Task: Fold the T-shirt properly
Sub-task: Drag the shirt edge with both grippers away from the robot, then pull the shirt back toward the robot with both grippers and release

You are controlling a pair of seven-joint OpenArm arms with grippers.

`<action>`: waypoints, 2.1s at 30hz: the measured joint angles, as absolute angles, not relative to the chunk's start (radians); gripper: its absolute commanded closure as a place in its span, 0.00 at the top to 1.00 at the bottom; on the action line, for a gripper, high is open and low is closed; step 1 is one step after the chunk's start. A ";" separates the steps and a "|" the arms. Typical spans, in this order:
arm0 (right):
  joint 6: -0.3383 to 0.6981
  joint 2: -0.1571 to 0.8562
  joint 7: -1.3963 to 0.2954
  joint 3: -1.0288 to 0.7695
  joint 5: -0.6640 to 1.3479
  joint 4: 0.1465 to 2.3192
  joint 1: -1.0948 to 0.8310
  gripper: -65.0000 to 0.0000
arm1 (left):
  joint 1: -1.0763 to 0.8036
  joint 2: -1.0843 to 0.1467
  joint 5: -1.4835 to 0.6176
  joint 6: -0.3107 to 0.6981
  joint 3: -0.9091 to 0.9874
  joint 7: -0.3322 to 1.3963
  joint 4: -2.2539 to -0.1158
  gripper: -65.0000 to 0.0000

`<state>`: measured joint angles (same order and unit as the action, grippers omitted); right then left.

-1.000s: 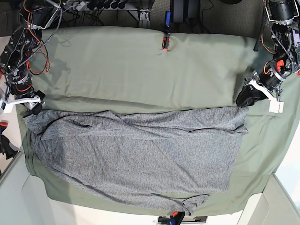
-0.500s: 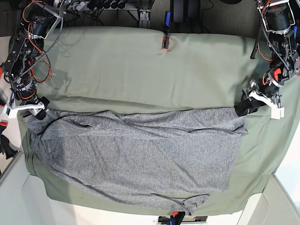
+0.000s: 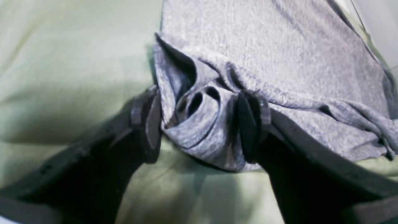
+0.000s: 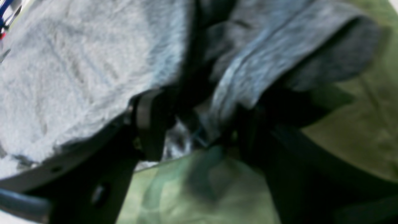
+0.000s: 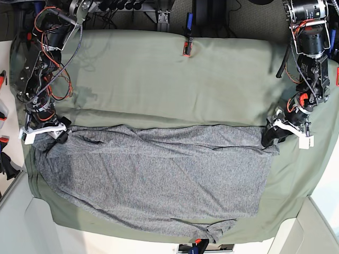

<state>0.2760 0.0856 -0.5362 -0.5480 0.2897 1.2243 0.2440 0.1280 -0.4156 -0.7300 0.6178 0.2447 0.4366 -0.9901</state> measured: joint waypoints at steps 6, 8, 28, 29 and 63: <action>0.276 0.086 -0.535 -0.548 0.287 1.224 0.244 0.53 | 0.131 -0.416 -0.595 0.612 0.191 0.369 -0.992 0.22; 0.276 0.086 -0.535 -0.548 0.287 1.224 0.244 0.49 | 0.131 -0.415 -0.586 0.613 0.191 0.369 -0.992 0.08; 0.341 0.154 -0.696 -0.547 0.402 1.397 0.159 0.00 | -0.012 -0.554 -0.598 0.637 0.268 0.673 -1.350 0.00; 0.345 0.154 -0.716 -0.547 0.403 1.423 0.142 0.00 | -0.036 -0.571 -0.595 0.628 0.269 0.677 -1.372 0.00; 0.377 0.178 -0.764 -0.541 0.526 1.775 -0.358 0.12 | -0.438 -0.551 -0.655 0.686 0.538 0.725 -1.584 0.10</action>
